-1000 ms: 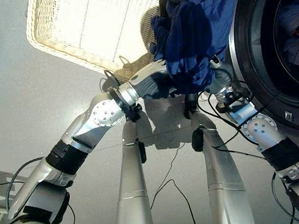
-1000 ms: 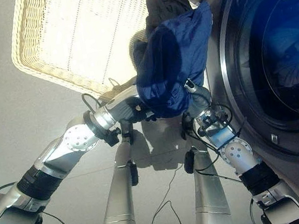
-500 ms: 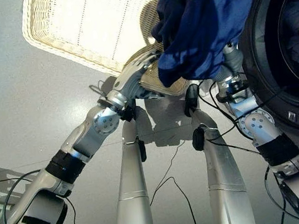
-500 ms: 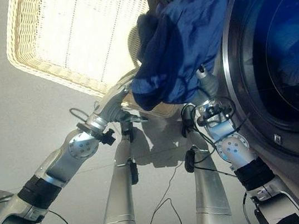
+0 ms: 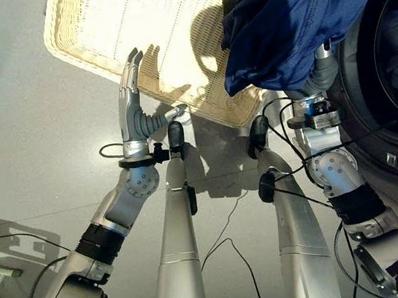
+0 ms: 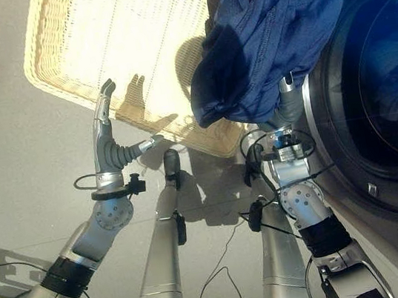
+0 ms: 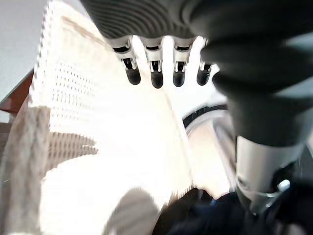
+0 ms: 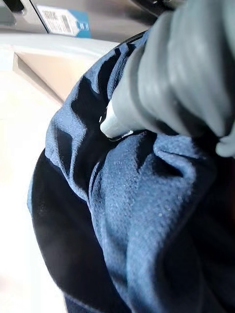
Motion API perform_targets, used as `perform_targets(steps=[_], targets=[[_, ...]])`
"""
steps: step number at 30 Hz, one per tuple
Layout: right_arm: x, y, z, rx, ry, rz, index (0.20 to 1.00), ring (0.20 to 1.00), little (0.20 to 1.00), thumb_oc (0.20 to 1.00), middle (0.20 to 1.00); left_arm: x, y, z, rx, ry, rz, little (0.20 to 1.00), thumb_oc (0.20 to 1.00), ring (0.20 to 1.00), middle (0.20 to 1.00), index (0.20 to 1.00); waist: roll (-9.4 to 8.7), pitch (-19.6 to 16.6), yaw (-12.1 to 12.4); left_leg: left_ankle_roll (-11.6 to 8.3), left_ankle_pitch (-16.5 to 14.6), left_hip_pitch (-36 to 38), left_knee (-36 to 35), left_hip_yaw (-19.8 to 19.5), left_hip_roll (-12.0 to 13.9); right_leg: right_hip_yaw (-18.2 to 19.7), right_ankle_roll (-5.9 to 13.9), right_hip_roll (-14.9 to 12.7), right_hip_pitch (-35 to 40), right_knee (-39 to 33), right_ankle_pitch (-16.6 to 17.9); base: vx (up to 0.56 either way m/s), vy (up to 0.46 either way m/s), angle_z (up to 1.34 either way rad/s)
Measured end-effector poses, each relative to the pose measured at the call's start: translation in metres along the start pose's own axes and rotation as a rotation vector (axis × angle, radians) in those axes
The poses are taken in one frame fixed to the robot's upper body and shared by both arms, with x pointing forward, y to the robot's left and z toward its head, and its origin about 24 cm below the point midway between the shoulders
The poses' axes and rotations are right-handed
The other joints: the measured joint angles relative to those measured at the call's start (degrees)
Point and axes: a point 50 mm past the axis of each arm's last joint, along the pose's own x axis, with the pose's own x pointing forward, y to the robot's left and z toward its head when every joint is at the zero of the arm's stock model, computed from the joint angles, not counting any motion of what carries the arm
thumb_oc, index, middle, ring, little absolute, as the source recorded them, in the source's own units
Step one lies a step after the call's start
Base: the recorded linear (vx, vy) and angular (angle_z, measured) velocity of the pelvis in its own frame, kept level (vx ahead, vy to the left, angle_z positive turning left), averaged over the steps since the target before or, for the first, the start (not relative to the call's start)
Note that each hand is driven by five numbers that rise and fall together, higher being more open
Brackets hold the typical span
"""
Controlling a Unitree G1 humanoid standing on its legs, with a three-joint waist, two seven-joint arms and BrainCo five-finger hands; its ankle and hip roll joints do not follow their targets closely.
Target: Put the clothes into the washing machine.
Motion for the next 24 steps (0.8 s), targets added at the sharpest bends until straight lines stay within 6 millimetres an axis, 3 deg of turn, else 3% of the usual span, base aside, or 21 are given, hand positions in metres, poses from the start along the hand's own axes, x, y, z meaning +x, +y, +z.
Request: perform_targets(steps=[3,6,11,14,16,18,20,24], targets=[[0.001,-0.006,0.000,-0.033,0.013,-0.057,0.200,0.200,0.200,0.200,0.200,0.000,0.001,-0.003,-0.028,0.030,0.043,1.000,1.000,1.000,1.000,1.000,0.00,0.00,-0.25,0.05,0.02,-0.01,-0.05,0.01,0.00,0.00,-0.03,0.00,-0.02,0.00,0.04,0.00,0.000,0.00],[0.000,-0.027,0.003,-0.070,0.018,-0.204,0.200,0.200,0.200,0.200,0.200,-0.003,0.000,-0.015,-0.011,0.085,0.062,1.000,1.000,1.000,1.000,1.000,0.01,0.00,-0.34,0.05,0.02,0.04,-0.04,0.01,0.02,0.01,-0.03,0.02,0.03,-0.05,0.04,0.00,0.000,0.00],[-0.019,-0.081,0.027,-0.153,0.009,-0.522,0.200,0.200,0.200,0.200,0.200,0.003,0.000,-0.037,0.055,0.142,0.047,1.000,1.000,1.000,1.000,1.000,0.00,0.00,-0.26,0.08,0.02,0.02,0.30,0.07,0.01,0.02,-0.12,0.03,0.20,-0.20,0.13,0.00,0.013,0.00],[-0.032,-0.107,0.055,-0.188,-0.051,-0.692,0.200,0.200,0.200,0.200,0.200,0.016,0.002,-0.050,0.128,0.157,0.029,1.000,1.000,1.000,1.000,1.000,-0.01,0.01,-1.14,0.08,0.02,-0.21,0.38,0.15,0.14,0.06,-0.12,0.20,0.14,-0.67,0.50,0.00,0.032,-0.03],[-0.033,-0.116,0.066,-0.190,-0.094,-0.759,0.200,0.200,0.200,0.200,0.200,0.021,0.006,-0.057,0.160,0.180,0.040,1.000,1.000,1.000,1.000,1.000,-0.01,0.01,-1.76,0.09,0.02,-0.32,0.39,0.22,0.22,0.09,0.05,0.30,0.18,-1.20,0.73,0.00,0.043,-0.06],[-0.039,-0.124,0.092,-0.223,-0.174,-0.862,0.200,0.200,0.200,0.200,0.200,0.027,0.009,-0.063,0.172,0.207,0.076,1.000,1.000,1.000,1.000,1.000,-0.03,0.02,-1.94,0.12,0.02,-0.46,0.26,0.84,0.56,0.72,0.14,0.82,0.15,-2.33,1.54,0.00,0.033,-0.13],[-0.042,-0.126,0.105,-0.251,-0.220,-0.917,0.200,0.200,0.200,0.200,0.200,0.029,0.010,-0.064,0.171,0.211,0.086,1.000,1.000,1.000,1.000,1.000,-0.03,0.02,-1.93,0.14,0.00,-0.47,0.18,1.02,0.73,0.97,0.10,1.05,0.14,-2.77,1.85,0.00,0.018,-0.11],[-0.038,-0.113,0.167,-0.344,-0.523,-1.081,0.200,0.200,0.200,0.200,0.200,0.026,0.020,-0.069,0.193,0.201,0.101,1.000,1.000,1.000,1.000,1.000,-0.10,0.04,-3.22,0.09,-0.02,-0.60,-0.06,1.08,1.21,1.19,-0.03,1.71,0.21,-3.93,2.59,0.00,-0.001,-0.07]])
